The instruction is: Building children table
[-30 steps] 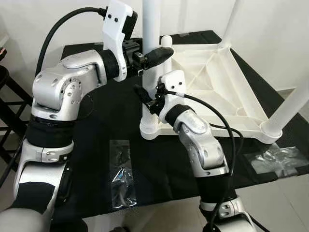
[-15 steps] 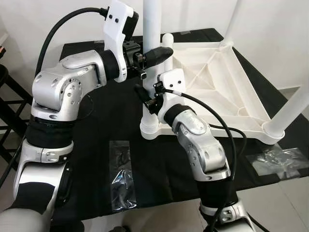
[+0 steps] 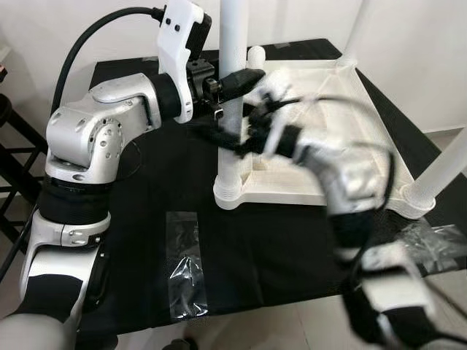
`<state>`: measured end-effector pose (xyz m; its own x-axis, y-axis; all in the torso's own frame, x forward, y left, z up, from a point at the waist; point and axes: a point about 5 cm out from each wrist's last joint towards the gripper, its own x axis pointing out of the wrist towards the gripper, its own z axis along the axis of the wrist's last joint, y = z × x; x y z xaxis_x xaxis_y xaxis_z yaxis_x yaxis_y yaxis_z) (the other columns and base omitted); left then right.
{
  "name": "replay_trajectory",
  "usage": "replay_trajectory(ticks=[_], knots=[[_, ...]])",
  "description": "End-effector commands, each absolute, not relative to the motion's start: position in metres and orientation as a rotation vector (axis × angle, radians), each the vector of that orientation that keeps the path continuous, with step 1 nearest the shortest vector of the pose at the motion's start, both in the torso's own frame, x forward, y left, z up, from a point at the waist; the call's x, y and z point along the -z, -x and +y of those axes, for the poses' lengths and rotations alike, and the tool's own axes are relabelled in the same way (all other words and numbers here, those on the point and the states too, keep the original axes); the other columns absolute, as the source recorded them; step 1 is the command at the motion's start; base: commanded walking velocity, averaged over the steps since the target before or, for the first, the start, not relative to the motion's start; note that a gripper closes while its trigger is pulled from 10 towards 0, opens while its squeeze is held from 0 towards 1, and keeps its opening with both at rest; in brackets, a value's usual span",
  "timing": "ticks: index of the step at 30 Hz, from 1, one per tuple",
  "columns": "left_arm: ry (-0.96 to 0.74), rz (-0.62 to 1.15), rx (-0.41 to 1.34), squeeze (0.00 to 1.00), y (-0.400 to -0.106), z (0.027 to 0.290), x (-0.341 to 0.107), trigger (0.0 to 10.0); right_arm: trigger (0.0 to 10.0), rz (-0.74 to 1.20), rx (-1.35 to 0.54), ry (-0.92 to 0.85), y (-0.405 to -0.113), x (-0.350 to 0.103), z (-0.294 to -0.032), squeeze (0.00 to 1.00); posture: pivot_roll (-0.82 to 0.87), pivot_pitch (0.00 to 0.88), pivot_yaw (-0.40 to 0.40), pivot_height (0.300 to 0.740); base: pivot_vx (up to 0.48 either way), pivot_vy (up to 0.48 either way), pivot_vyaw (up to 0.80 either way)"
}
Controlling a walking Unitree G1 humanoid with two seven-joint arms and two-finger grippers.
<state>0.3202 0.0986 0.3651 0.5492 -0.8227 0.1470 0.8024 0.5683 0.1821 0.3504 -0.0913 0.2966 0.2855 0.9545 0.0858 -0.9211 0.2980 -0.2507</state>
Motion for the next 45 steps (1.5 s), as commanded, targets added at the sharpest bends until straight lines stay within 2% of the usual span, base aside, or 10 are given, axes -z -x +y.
replay_trajectory(ticks=[1,13,15,32,33,34,35,37,38,45], knots=[[-0.114,-0.191,0.975,0.0,-0.32,0.098,-0.359,0.0,10.0,-0.199,-1.422,0.191,-0.347,-0.285,-0.086,0.0,0.07,0.167,0.008,0.74,0.0,0.0,0.0],[-0.121,-0.194,0.995,0.0,-0.316,0.098,-0.361,0.0,10.0,-0.097,-1.447,0.204,-0.365,-0.275,-0.093,0.0,0.09,0.169,0.001,0.74,0.0,0.0,0.0],[-0.122,-0.193,0.998,0.0,-0.315,0.097,-0.36,0.0,0.0,-0.092,-1.465,0.203,-0.369,-0.273,-0.093,0.0,0.09,0.168,0.001,0.74,0.0,0.0,0.0],[-0.098,-0.206,1.009,0.0,-0.314,0.094,-0.361,0.0,0.0,-0.109,-1.483,0.204,-0.374,-0.265,-0.101,0.0,0.09,0.159,0.01,0.74,0.0,0.0,0.0],[-0.096,-0.215,1.003,0.88,-0.314,0.094,-0.362,1.3,0.0,-0.112,-1.475,0.205,-0.374,-0.265,-0.101,0.0,0.09,0.159,0.01,0.74,0.0,0.0,0.0],[-0.096,-0.215,1.003,0.88,-0.314,0.094,-0.362,1.3,0.0,-0.112,-1.475,0.205,-0.374,-0.265,-0.101,0.0,0.09,0.159,0.01,0.74,0.0,0.0,0.0],[-0.098,-0.217,1.002,1.0,-0.314,0.094,-0.363,8.4,0.0,-0.114,-1.465,0.204,-0.374,-0.264,-0.101,0.0,0.09,0.159,0.01,0.74,0.0,0.0,0.0],[-0.102,-0.212,0.967,1.0,-0.317,0.095,-0.363,10.0,0.0,-0.11,-1.421,0.209,-0.376,-0.262,-0.101,0.0,0.08,0.162,0.006,0.74,0.0,0.0,0.0],[-0.107,-0.205,0.96,0.0,-0.318,0.096,-0.363,10.0,0.0,-0.088,-1.358,0.196,-0.379,-0.258,-0.099,0.0,0.07,0.164,-0.008,0.74,0.0,0.0,0.0],[-0.102,-0.199,0.893,0.0,-0.323,0.106,-0.365,10.0,0.0,0.012,-0.517,0.099,-0.354,-0.197,-0.082,0.0,0.07,0.18,-0.031,0.74,0.0,0.0,0.0]])
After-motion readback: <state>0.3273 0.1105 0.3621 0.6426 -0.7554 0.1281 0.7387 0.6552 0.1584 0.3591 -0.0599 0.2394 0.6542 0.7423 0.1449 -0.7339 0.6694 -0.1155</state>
